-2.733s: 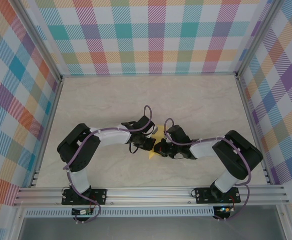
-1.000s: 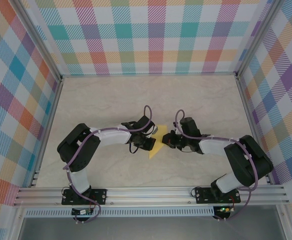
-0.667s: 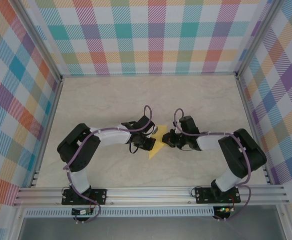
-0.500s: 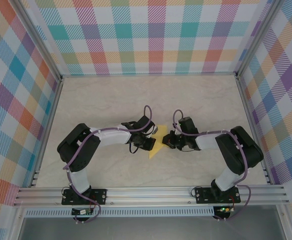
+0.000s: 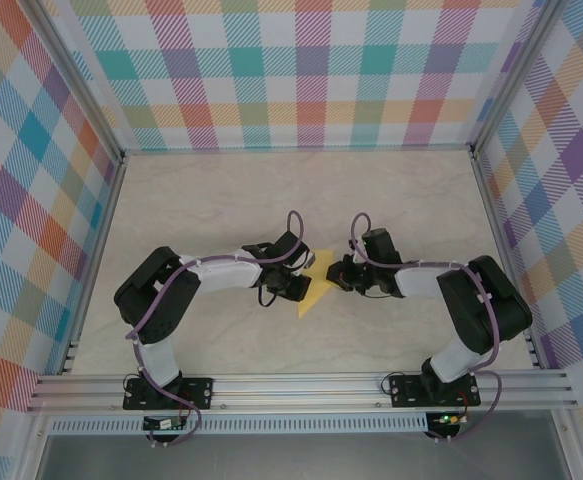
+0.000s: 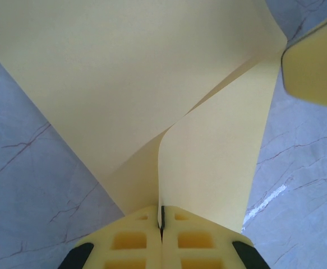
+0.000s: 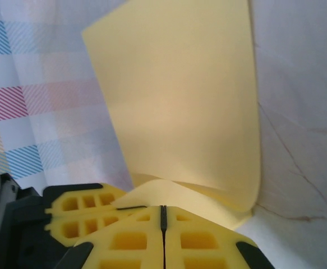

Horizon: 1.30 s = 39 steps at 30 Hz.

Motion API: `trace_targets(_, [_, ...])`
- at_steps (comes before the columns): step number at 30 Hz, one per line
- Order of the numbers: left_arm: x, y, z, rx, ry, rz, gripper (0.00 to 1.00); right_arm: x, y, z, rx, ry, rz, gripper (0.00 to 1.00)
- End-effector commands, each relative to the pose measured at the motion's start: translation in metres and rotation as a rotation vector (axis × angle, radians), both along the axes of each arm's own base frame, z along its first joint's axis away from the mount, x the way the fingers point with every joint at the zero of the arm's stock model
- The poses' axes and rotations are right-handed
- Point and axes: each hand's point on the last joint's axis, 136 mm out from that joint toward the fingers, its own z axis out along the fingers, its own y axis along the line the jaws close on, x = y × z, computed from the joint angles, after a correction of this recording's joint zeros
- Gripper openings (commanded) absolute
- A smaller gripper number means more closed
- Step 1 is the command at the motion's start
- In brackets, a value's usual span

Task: Fold a paper plane with a square sheet of paper (pick it up from the middle)
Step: Third fold the triangle at the center of the table.

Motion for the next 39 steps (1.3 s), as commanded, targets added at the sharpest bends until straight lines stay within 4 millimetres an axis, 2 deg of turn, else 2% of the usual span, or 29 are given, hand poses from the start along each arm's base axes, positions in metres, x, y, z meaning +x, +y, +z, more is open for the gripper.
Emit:
trace_targets(1, [-0.018, 0.025, -0.034, 0.119, 0.067, -0.007, 0.03, 0.002, 0.003, 0.003, 0.016, -0.006, 0.032, 0.06])
trace_targets(7, [-0.018, 0.025, -0.034, 0.117, 0.069, -0.004, 0.03, 0.005, -0.004, -0.021, -0.031, 0.029, 0.012, 0.06])
trace_targets(12, [-0.019, 0.025, -0.033, 0.116, 0.070, -0.008, 0.02, -0.003, -0.010, -0.040, -0.056, 0.075, 0.001, 0.05])
trace_targets(14, [-0.019, 0.025, -0.033, 0.116, 0.068, -0.007, 0.03, -0.003, -0.008, -0.032, -0.025, 0.073, -0.004, 0.06])
trace_targets(17, [-0.020, 0.026, -0.033, 0.115, 0.069, -0.006, 0.03, 0.005, -0.003, -0.003, 0.003, 0.019, 0.009, 0.06])
trace_targets(19, [-0.021, 0.027, -0.034, 0.119, 0.073, -0.007, 0.03, 0.010, -0.005, 0.007, -0.020, -0.011, 0.013, 0.06])
trace_targets(21, [-0.020, 0.026, -0.034, 0.115, 0.071, -0.007, 0.03, 0.011, -0.005, 0.006, -0.021, -0.002, 0.018, 0.06])
trace_targets(27, [-0.019, 0.024, -0.034, 0.111, 0.077, -0.006, 0.03, 0.012, -0.008, -0.019, -0.033, 0.044, -0.025, 0.05])
trace_targets(30, [-0.020, 0.023, -0.033, 0.106, 0.076, -0.009, 0.03, 0.010, -0.010, -0.025, -0.047, 0.055, -0.020, 0.05])
trace_targets(36, [-0.019, 0.023, -0.031, 0.108, 0.072, -0.010, 0.04, -0.004, -0.024, -0.051, -0.124, 0.100, -0.023, 0.05])
trace_targets(39, [-0.019, 0.023, -0.032, 0.106, 0.071, -0.009, 0.04, -0.008, -0.024, -0.054, -0.115, 0.108, -0.023, 0.06])
